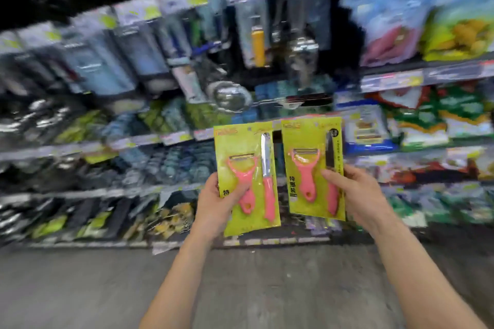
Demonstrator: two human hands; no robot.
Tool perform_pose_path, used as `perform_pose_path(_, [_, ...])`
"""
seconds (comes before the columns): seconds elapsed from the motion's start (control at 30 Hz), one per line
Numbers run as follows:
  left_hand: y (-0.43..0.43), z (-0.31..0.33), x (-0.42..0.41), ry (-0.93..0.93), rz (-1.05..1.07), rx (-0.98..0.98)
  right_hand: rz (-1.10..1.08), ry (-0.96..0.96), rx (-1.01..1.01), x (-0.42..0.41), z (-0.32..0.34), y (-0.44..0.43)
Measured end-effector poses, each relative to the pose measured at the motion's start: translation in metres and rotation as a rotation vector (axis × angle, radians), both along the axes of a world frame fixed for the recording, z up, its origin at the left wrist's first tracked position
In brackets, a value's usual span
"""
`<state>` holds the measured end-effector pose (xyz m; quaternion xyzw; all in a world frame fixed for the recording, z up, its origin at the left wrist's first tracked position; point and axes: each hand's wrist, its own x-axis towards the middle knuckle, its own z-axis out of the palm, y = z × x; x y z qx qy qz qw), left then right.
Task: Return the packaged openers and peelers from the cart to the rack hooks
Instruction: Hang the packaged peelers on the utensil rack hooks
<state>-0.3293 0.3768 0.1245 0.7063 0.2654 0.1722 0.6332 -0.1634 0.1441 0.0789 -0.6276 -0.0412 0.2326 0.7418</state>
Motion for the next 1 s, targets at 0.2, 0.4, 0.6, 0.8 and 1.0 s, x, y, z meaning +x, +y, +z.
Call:
perform_pose_path(0.2, [0.115,0.003,-0.134,-0.017,0.205,-0.028,0.196,0.007,0.033,-0.084,0.009,0.160])
perform_pose_path(0.4, [0.198,-0.007,-0.234,-0.060,0.409,-0.029,0.403,-0.041,-0.034,-0.149,0.012,0.282])
perform_pose_path(0.6, [0.260,-0.022,-0.292,-0.083,0.510,-0.066,0.514,-0.023,-0.069,-0.183,0.003,0.390])
perform_pose_path(0.8, [0.344,-0.035,-0.309,-0.052,0.561,-0.055,0.566,-0.020,-0.079,-0.199,-0.022,0.502])
perform_pose_path(1.0, [0.447,-0.037,-0.309,-0.041,0.521,-0.075,0.571,0.008,-0.135,-0.208,-0.058,0.616])
